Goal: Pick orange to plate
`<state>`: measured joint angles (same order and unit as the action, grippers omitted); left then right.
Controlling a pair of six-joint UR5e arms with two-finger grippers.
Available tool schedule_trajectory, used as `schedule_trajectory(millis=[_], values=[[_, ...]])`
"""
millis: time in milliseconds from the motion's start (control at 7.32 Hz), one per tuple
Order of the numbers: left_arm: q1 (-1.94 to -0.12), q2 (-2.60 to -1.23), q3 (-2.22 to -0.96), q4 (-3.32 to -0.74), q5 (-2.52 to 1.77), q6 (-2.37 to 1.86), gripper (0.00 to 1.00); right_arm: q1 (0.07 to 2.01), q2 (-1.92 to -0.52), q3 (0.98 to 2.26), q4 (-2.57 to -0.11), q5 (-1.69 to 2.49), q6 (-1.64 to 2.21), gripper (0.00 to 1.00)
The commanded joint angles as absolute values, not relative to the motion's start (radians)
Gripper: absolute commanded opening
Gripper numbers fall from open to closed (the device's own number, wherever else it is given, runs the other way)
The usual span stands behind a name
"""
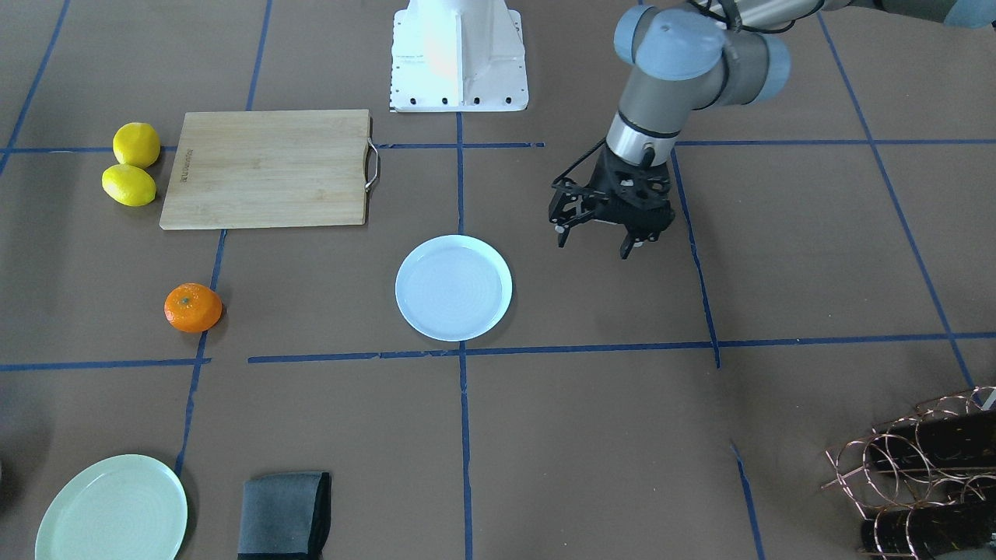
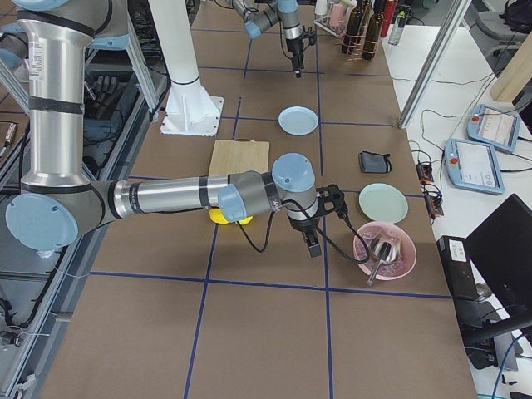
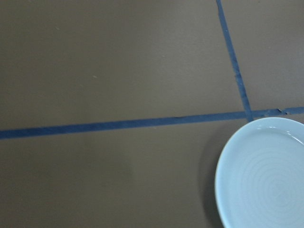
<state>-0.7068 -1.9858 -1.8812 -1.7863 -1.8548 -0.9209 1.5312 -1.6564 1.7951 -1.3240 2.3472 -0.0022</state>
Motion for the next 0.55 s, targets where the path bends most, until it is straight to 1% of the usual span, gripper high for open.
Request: schedule_trajectory(millis=[0, 137, 410], values=[[-0.945, -1.806, -1.977, -1.720, -1.974, -0.580, 1.00, 1.496, -1.655, 1.795, -1.264, 2.347, 0.000, 1.00], [-1.077, -1.719, -1.933, -1.718, -2.123, -0.419, 1.00, 1.496, -1.658, 1.793, -1.264, 2.347, 0.000, 1.00], [-1.269, -1.616, -1.852, -1.717, -2.273, -0.254, 1.00, 1.496, -1.661, 1.793, -1.264, 2.350, 0.000, 1.00]])
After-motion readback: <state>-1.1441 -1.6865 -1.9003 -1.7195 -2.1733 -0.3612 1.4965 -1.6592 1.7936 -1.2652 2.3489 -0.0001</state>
